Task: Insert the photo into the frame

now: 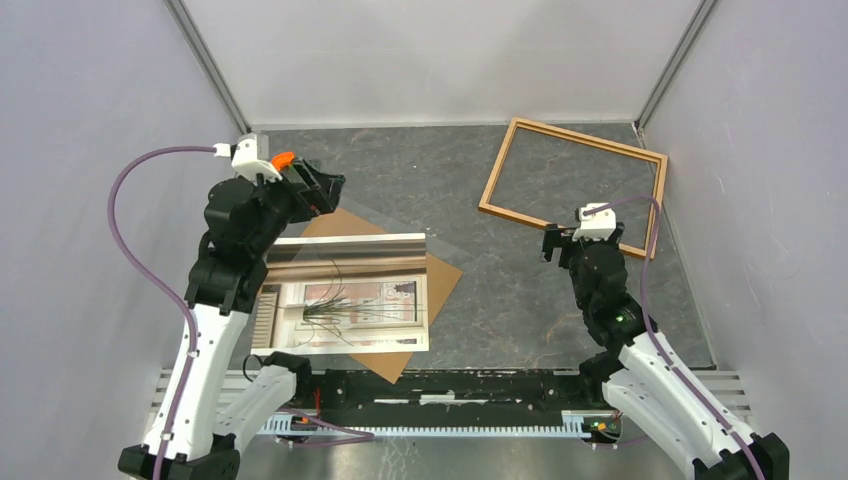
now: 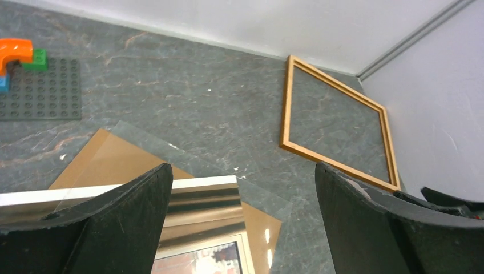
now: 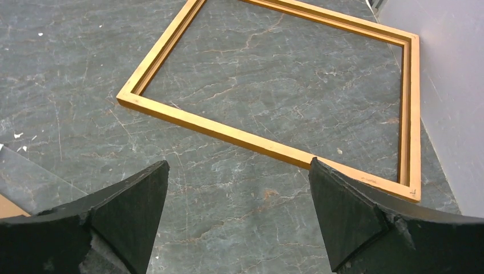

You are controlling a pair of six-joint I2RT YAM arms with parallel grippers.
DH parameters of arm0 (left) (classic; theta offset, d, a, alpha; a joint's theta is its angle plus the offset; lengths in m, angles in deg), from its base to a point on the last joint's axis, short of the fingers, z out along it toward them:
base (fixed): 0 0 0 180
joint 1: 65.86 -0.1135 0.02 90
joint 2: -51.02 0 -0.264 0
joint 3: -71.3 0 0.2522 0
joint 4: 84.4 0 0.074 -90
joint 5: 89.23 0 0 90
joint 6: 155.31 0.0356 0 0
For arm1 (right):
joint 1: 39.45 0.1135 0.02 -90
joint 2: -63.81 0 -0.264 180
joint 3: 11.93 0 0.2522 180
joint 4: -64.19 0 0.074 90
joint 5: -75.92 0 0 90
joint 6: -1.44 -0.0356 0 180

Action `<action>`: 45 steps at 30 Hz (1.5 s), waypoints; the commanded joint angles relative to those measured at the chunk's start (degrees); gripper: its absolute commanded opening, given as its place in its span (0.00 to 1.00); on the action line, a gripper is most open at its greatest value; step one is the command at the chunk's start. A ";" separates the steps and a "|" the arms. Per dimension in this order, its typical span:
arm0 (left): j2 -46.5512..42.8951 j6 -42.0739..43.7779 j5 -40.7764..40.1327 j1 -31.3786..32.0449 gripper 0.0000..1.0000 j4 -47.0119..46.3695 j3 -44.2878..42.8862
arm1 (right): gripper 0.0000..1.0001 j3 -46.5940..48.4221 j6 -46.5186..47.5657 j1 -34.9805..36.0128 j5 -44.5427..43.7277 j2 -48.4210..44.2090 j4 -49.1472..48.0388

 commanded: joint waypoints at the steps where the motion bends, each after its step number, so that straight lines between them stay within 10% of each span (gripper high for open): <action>1: 0.57 2.67 -3.48 4.43 1.00 -0.03 -0.21 | 0.98 -0.06 -5.09 0.16 -2.84 -0.79 -2.04; 12: 9.47 8.36 -8.48 10.94 1.00 8.95 -1.81 | 0.98 0.07 -24.16 0.13 28.72 7.42 2.95; 19: 10.11 7.44 -0.31 10.96 1.00 7.82 -1.07 | 0.98 -12.86 -44.34 0.18 46.42 9.91 -14.65; 45: 14.77 -2.57 4.59 13.15 1.00 7.49 1.30 | 0.86 -19.99 -64.41 4.33 49.13 49.40 -67.18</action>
